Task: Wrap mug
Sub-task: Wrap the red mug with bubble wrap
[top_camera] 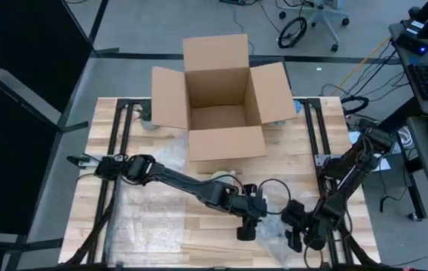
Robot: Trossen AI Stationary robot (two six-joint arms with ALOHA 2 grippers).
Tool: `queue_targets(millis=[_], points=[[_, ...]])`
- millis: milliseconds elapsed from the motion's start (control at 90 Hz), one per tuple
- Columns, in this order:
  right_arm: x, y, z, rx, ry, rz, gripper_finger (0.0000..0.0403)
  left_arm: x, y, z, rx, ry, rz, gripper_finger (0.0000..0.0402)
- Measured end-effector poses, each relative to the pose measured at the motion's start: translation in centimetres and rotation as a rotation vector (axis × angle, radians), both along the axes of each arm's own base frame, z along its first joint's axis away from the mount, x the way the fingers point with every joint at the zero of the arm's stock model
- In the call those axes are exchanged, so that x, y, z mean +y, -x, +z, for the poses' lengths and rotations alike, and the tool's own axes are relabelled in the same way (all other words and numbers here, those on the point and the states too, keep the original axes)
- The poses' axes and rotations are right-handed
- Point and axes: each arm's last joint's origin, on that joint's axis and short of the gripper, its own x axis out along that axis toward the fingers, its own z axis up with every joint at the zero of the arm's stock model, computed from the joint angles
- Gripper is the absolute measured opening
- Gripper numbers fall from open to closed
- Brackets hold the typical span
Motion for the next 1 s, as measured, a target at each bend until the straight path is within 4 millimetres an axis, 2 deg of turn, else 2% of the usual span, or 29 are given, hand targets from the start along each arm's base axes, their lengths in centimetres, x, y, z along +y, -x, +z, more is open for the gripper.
queue_targets(millis=[222, 422, 711, 1000], points=[[-2.8, 2.0, 3.0, 0.134, -0.089, -0.09, 0.0196, 0.0, -0.1, 0.1, -0.008, 0.0, -0.007, 0.0145], [-5.0, 3.6, 4.2, 0.278, -0.146, -0.252, 0.0196, -0.1, 0.0, 0.1, -0.007, 0.001, -0.009, 0.0145], [-7.8, 5.5, 3.2, 0.474, 0.082, -0.544, 0.0196, -0.4, 0.1, 0.1, -0.008, 0.002, -0.015, 0.0145], [-7.3, 4.8, 1.0, 0.403, 0.152, -0.71, 0.0196, -0.4, 0.1, 0.0, -0.01, -0.011, -0.036, 0.0145]])
